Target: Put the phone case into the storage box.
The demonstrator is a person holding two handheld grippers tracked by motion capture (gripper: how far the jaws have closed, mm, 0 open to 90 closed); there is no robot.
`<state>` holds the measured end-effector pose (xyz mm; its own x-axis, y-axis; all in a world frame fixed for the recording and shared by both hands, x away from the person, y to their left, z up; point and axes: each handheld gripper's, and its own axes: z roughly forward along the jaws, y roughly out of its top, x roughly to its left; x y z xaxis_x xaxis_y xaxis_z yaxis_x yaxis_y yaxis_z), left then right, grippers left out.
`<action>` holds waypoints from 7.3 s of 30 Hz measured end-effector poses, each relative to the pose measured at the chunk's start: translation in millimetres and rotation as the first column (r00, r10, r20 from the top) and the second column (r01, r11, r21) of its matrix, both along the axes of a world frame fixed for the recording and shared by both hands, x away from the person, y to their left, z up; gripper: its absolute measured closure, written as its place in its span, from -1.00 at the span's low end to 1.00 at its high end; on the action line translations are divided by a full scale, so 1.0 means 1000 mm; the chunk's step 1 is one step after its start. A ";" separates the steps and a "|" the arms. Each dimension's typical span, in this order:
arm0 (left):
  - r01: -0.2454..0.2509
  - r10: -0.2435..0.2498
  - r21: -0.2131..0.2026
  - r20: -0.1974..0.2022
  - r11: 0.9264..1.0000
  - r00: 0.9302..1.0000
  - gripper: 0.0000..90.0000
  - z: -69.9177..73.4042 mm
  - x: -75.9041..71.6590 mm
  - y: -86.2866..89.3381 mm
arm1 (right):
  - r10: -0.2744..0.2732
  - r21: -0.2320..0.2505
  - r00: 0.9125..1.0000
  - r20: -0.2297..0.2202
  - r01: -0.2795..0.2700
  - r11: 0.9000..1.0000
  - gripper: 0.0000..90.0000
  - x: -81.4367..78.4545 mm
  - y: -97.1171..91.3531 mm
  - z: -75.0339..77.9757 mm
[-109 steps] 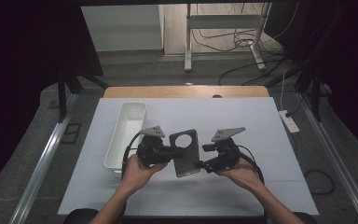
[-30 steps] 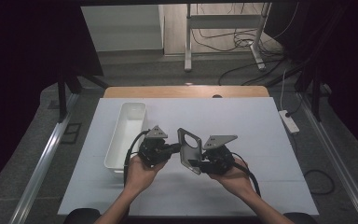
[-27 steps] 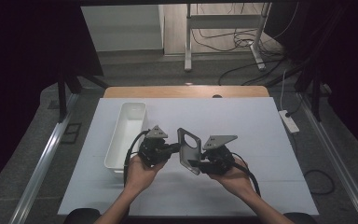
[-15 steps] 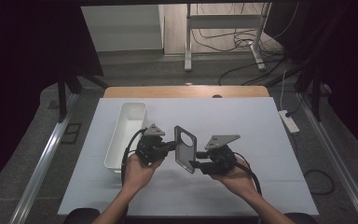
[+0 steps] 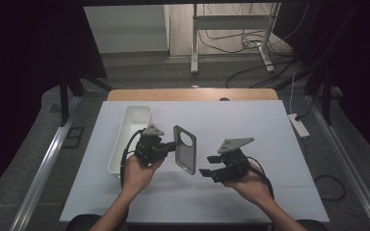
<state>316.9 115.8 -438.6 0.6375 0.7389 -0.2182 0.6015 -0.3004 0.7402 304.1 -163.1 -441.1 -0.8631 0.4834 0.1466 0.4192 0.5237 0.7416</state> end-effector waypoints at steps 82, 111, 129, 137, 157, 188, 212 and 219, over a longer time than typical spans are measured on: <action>-0.166 0.166 -0.009 0.032 0.986 0.986 0.98 0.054 0.051 0.070 | -0.397 -0.059 0.918 -0.005 0.396 0.916 -0.99 -0.043 -0.158 -0.013; -0.312 0.312 0.000 0.035 0.950 0.949 0.98 0.057 0.073 0.109 | -0.413 -0.030 0.911 -0.002 0.413 0.910 -1.00 -0.050 -0.163 -0.013; -0.389 0.388 0.038 0.036 0.921 0.921 0.98 0.055 0.088 0.134 | -0.405 -0.034 0.914 -0.008 0.405 0.914 -1.00 -0.049 -0.163 -0.013; -0.413 0.412 0.053 0.035 0.909 0.910 0.98 0.052 0.096 0.138 | -0.400 -0.040 0.916 -0.019 0.399 0.916 -1.00 -0.048 -0.163 -0.014; -0.467 0.468 0.074 0.012 0.881 0.884 0.98 0.030 0.115 0.138 | -0.391 -0.041 0.920 -0.024 0.390 0.920 -0.99 -0.048 -0.163 -0.014; -0.493 0.501 0.125 -0.044 0.861 0.864 0.98 -0.010 0.127 0.135 | -0.389 -0.046 0.921 -0.029 0.388 0.921 -0.97 -0.047 -0.162 -0.015; -0.447 0.449 0.067 -0.025 0.892 0.893 0.12 -0.012 0.125 0.141 | -0.379 -0.049 0.925 -0.033 0.377 0.925 -0.96 -0.047 -0.162 -0.014; -0.433 0.435 0.052 -0.025 0.900 0.900 -0.05 -0.011 0.124 0.142 | -0.376 -0.049 0.926 -0.034 0.375 0.926 -0.95 -0.047 -0.162 -0.015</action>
